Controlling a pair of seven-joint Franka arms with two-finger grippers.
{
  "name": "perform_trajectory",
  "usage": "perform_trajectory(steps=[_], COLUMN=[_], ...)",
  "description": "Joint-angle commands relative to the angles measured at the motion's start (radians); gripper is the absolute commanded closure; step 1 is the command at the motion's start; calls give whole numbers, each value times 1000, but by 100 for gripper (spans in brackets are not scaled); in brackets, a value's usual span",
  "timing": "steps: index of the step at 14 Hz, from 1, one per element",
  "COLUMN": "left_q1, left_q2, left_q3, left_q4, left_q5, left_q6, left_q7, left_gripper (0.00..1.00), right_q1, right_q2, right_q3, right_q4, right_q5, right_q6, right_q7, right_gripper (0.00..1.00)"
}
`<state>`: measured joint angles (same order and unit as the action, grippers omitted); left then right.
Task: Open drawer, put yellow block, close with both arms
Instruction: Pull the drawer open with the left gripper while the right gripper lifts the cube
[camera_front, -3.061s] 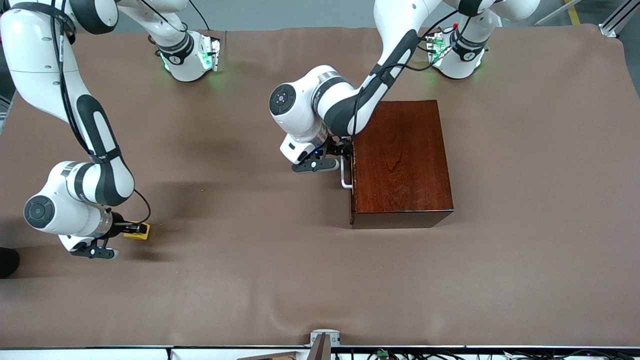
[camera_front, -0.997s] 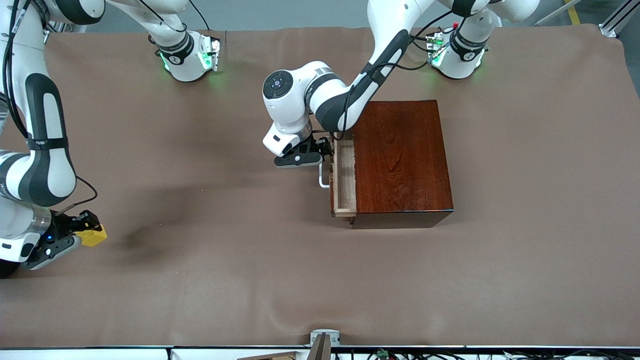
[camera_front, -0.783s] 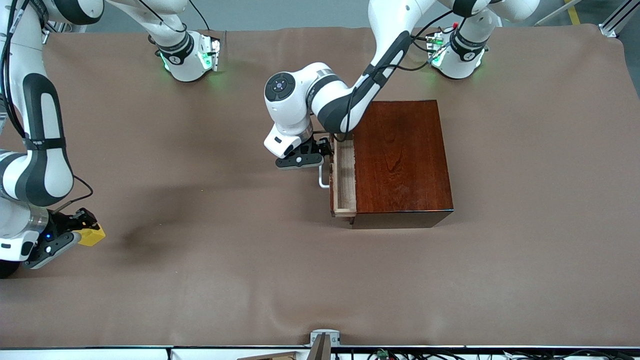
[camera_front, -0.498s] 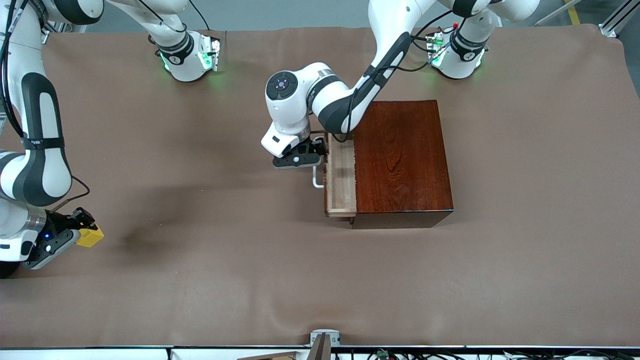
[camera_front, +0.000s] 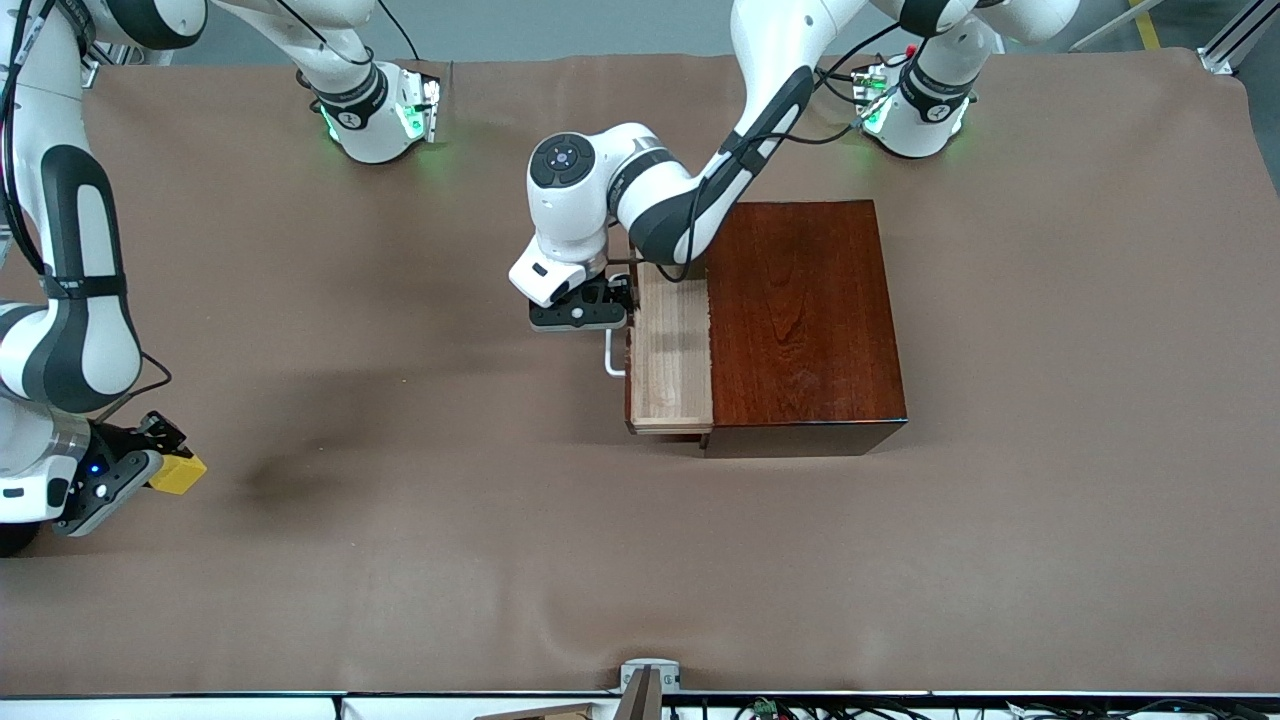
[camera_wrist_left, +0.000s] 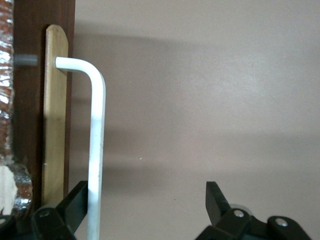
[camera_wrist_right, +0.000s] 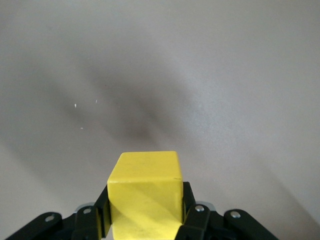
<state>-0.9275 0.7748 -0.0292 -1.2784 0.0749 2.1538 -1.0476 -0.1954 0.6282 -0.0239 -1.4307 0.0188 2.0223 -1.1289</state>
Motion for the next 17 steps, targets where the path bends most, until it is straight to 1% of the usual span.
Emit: perform_trajectory(steps=[1,3,7,9,10,12,13,14,16,17], left_q1=[-8,-8,-8,-8,-7,-2,1,9,27,48], left_q2=[40,43,43,38,29,17,-9,-41,-130,-173], left_q3=[-20,-27,-37,-40,-40,-31,-29,-21,-6,-5], left_q4=[39,39,40,42,40,42,42,42,42,42], left_q5=[-26,-26,-26,-26,-24,-23,-23,-23,-24,-27], left_q6=[96,123,175,179,164,79,37,-13,-93,-126], left_q7=[-20,-20,-20,-22,-23,-23,-25,-25,-25,-25], left_gripper=[0,0,0,0,0,0,0,0,0,0], right_q1=[-12,-6,4,19,19,17,19,22,17,19], right_q2=[-19,-36,-61,-71,-71,-77,-84,-87,-93,-94], right_q3=[16,18,24,24,27,48,55,58,105,119], right_q4=[3,3,3,3,3,3,1,1,1,1], right_q5=[4,6,7,7,7,7,9,9,9,9], right_q6=[-37,-40,-76,-76,-76,-76,-76,-76,-76,-76], right_q7=[-115,-156,-169,-221,-270,-354,-385,-408,-459,-475], right_gripper=[100,100,100,100,100,100,100,100,100,100])
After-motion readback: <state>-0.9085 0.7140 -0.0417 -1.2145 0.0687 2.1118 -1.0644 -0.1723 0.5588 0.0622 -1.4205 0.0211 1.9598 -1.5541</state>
